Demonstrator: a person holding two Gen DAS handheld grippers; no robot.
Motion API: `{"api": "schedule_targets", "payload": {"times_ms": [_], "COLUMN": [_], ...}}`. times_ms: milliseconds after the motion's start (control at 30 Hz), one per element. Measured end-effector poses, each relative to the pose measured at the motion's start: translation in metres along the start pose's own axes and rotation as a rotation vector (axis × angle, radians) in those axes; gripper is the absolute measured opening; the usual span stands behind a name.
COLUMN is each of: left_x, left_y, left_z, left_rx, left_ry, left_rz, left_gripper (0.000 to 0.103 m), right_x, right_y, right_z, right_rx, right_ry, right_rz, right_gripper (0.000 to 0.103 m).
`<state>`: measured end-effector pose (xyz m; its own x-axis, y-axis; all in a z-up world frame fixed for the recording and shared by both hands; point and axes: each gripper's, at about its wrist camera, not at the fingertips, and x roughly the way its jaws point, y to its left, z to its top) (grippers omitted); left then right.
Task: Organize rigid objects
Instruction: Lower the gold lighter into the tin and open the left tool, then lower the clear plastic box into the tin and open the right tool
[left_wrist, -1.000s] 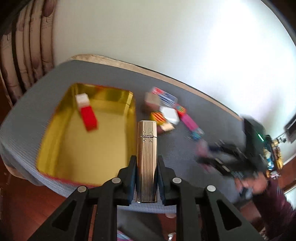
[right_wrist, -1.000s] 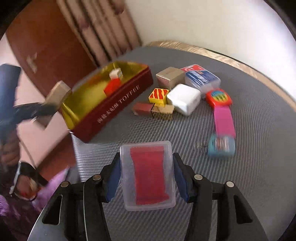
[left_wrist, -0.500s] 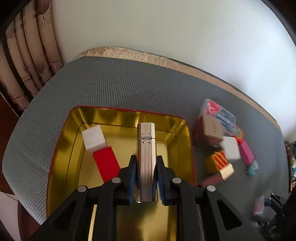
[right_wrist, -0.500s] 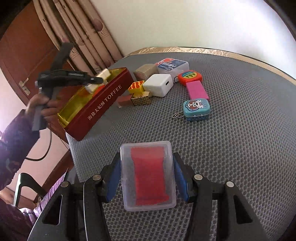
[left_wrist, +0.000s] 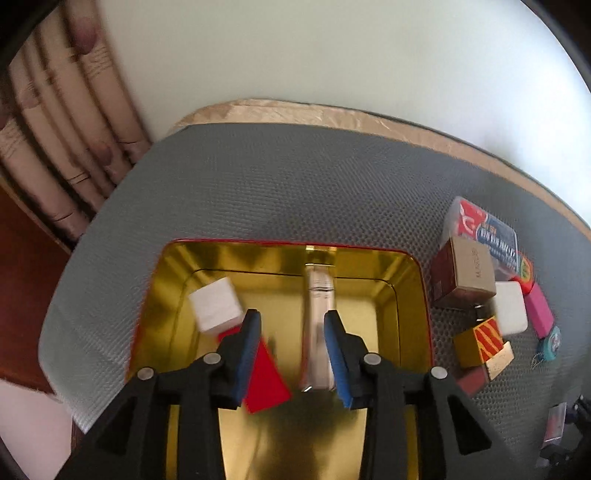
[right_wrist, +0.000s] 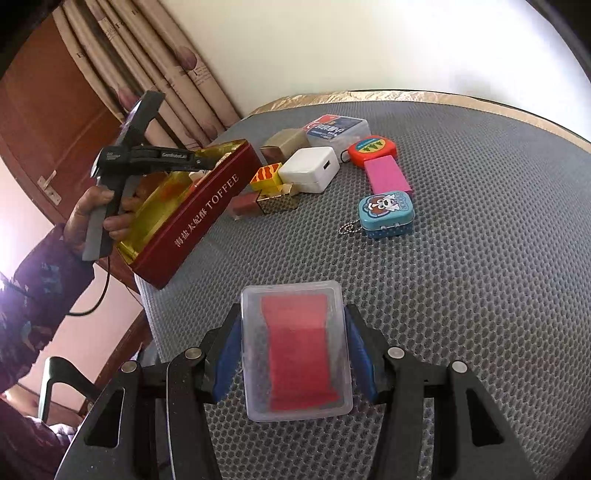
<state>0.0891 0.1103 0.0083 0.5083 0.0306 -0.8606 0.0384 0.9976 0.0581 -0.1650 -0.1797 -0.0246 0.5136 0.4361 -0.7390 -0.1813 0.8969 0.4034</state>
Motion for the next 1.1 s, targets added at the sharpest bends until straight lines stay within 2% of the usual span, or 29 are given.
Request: {"api": "schedule_targets", "payload": {"times_ms": [67, 133, 200, 300, 400, 533, 600, 767, 833, 933, 1100], "left_x": [-0.026, -0.052, -0.079, -0.103, -0.115, -0.119, -0.12, -0.126, -0.133, -0.139, -0.137], "left_y": [0.008, 0.016, 0.029, 0.049, 0.066, 0.08, 0.085, 0.088, 0.088, 0.089, 0.097], "left_z": [-0.006, -0.016, -0.034, -0.068, -0.106, -0.142, -0.15, -0.156, -0.158, -0.159, -0.159], "left_rx": [-0.049, -0.09, -0.15, -0.228, -0.291, -0.305, -0.299, -0.29, -0.287, -0.275, -0.292], "left_ry": [-0.072, -0.134, -0.164, -0.165, -0.147, -0.111, -0.113, -0.188, -0.241, -0.272, -0.267], "left_rz": [-0.021, -0.027, -0.033, -0.081, -0.093, -0.032, -0.014, 0.074, 0.096, 0.134, 0.114], "left_gripper": [0.036, 0.041, 0.048, 0.049, 0.049, 0.049, 0.049, 0.049, 0.049, 0.049, 0.051], "right_x": [-0.002, -0.008, -0.011, -0.014, -0.008, 0.005, 0.018, 0.062, 0.095, 0.129, 0.182], "right_y": [0.002, 0.01, 0.017, 0.032, 0.052, 0.078, 0.096, 0.123, 0.132, 0.135, 0.136], "right_z": [0.003, 0.008, 0.014, 0.025, 0.037, 0.057, 0.076, 0.124, 0.147, 0.167, 0.19], "right_rx": [-0.002, -0.017, -0.024, -0.035, -0.061, -0.082, -0.094, -0.079, -0.061, -0.007, 0.03], "right_ry": [-0.006, -0.016, -0.022, -0.034, -0.036, -0.029, -0.019, 0.041, 0.091, 0.14, 0.196], "right_rz": [0.0, 0.001, 0.006, 0.027, 0.042, 0.081, 0.123, 0.168, 0.156, 0.15, 0.081], "right_gripper": [0.05, 0.05, 0.05, 0.05, 0.05, 0.05, 0.05, 0.05, 0.05, 0.05, 0.05]}}
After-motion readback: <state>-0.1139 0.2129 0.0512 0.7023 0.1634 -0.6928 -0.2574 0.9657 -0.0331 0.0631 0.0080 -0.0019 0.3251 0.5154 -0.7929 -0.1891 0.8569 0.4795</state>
